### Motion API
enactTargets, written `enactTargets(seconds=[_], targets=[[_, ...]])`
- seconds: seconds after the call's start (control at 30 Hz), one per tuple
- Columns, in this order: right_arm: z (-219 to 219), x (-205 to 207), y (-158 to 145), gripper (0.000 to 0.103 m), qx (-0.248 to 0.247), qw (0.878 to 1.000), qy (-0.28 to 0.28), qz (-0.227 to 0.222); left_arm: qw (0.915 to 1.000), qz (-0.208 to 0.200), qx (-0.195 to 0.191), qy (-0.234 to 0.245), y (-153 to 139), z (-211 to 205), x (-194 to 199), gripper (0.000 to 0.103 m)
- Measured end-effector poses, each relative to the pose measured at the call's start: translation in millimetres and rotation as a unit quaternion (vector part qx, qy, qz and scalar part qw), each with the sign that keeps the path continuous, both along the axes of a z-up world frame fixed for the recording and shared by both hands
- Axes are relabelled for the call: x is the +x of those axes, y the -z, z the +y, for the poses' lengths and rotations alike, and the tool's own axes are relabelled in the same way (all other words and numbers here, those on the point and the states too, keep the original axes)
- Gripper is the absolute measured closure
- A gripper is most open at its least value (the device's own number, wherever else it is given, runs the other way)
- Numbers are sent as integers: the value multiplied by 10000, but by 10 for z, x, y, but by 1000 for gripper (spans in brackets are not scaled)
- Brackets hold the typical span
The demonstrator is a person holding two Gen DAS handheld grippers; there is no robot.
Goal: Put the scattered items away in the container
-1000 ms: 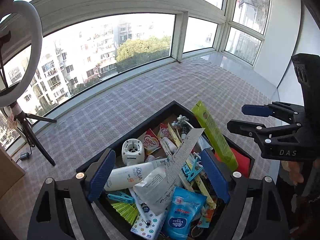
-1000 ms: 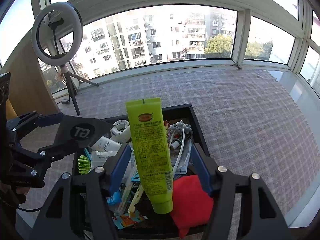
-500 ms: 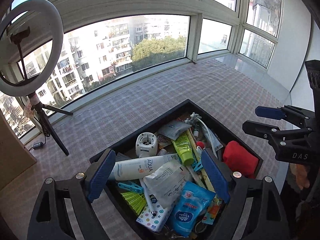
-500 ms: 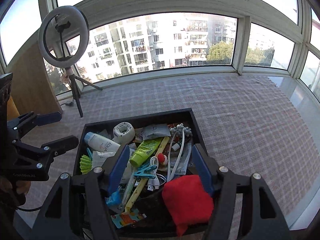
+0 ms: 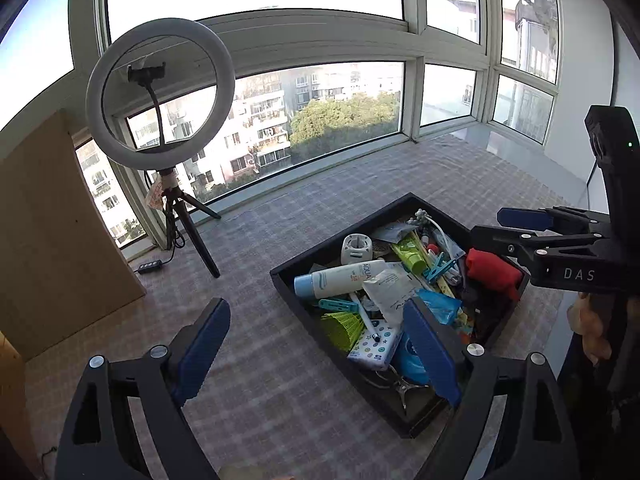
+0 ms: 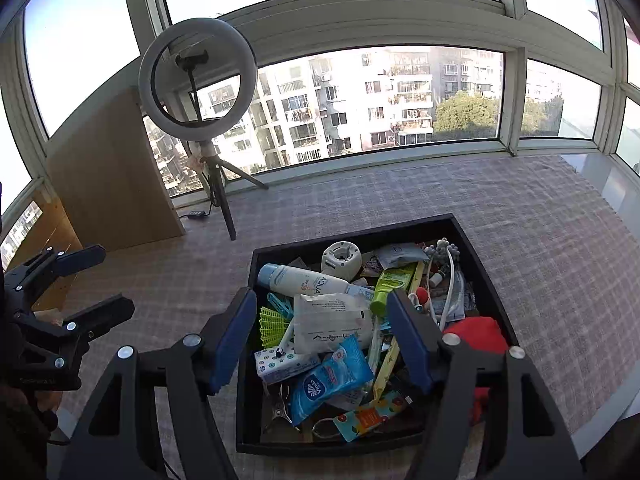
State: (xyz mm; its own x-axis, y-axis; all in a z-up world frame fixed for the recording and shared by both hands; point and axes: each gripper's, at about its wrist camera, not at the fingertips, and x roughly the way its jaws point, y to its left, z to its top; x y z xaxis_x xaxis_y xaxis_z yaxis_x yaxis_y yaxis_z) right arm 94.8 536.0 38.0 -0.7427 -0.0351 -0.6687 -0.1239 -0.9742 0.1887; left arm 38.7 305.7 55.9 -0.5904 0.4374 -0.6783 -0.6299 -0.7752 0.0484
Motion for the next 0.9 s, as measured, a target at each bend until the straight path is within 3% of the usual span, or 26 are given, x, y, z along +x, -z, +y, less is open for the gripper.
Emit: enactTargets(seconds=[0.37, 0.63, 0.9], targets=[[-1068, 98, 42, 36, -271, 9996, -32, -34, 9972, -166, 317, -653, -65, -1404, 95, 5], [-1621, 109, 64, 35, -307, 9991, -272, -41, 9929, -100, 292, -1145, 12, -2025, 228, 3], [-2125, 38, 153, 35, -239, 9975, -656, -67, 9840, -301, 364, -1717, 172, -2572, 213, 3]])
